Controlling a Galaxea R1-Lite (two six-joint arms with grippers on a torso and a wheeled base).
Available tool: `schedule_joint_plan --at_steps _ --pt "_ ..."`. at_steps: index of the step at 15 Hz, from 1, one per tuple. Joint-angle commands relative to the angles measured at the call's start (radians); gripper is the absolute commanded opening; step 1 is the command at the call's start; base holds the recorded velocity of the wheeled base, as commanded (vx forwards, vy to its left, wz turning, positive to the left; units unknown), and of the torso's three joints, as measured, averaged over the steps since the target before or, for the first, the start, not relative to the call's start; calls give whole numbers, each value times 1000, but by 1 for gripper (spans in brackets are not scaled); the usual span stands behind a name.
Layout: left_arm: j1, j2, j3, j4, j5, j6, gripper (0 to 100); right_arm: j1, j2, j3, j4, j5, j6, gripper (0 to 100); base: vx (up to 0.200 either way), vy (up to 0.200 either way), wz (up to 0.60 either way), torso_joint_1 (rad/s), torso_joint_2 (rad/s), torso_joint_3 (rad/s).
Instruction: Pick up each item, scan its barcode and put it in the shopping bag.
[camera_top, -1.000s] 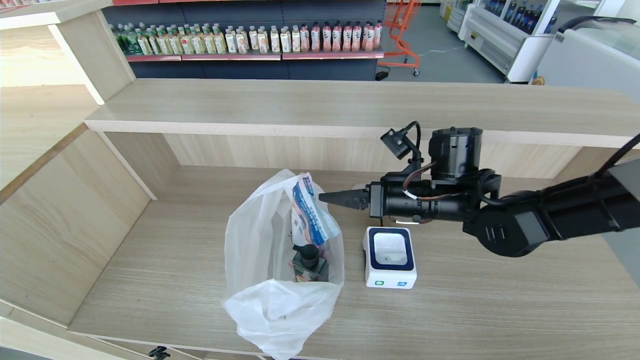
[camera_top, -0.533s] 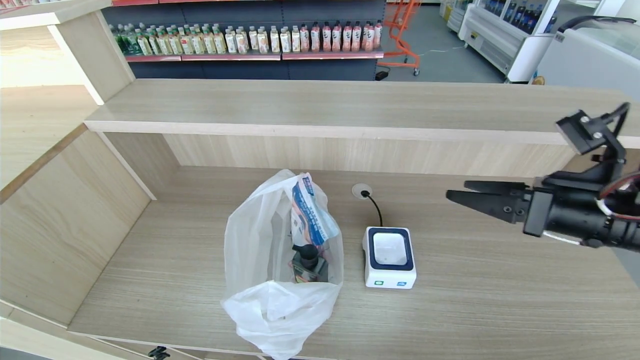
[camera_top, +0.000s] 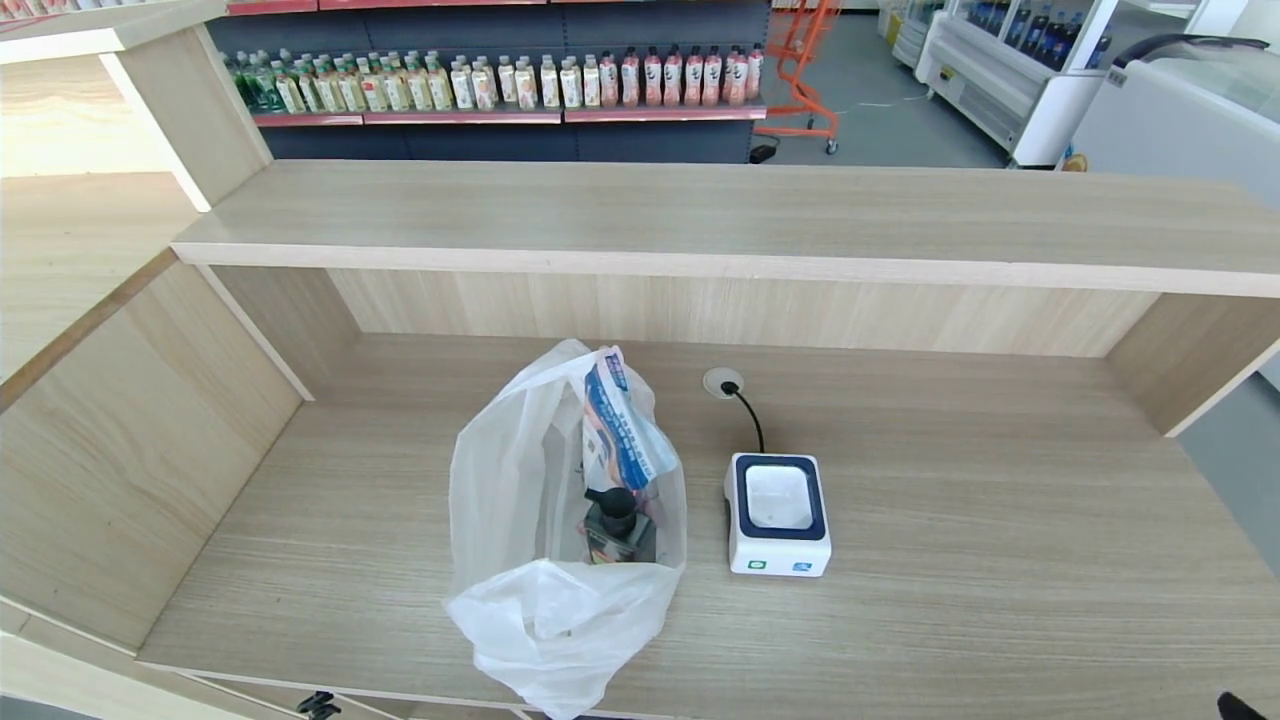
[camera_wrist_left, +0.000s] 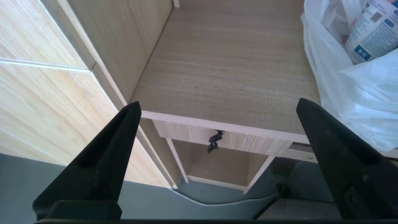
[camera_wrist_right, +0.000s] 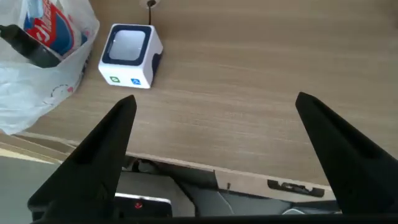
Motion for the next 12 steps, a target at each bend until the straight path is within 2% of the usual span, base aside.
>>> schedule_joint_plan --at_steps 1,7,8,12 --pt "0 0 0 0 1 0 100 -7 -369 92 162 -96 -28 100 0 0 0 0 0 0" --pt "0 0 0 0 1 0 100 -5 -369 92 165 -97 -12 100 0 0 0 0 0 0" --pt "0 0 0 0 1 1 100 -5 -369 92 165 -97 -12 0 0 0 0 0 0 0" --pt "0 0 0 0 1 0 100 -5 -369 92 165 -97 -8 0 0 0 0 0 0 0"
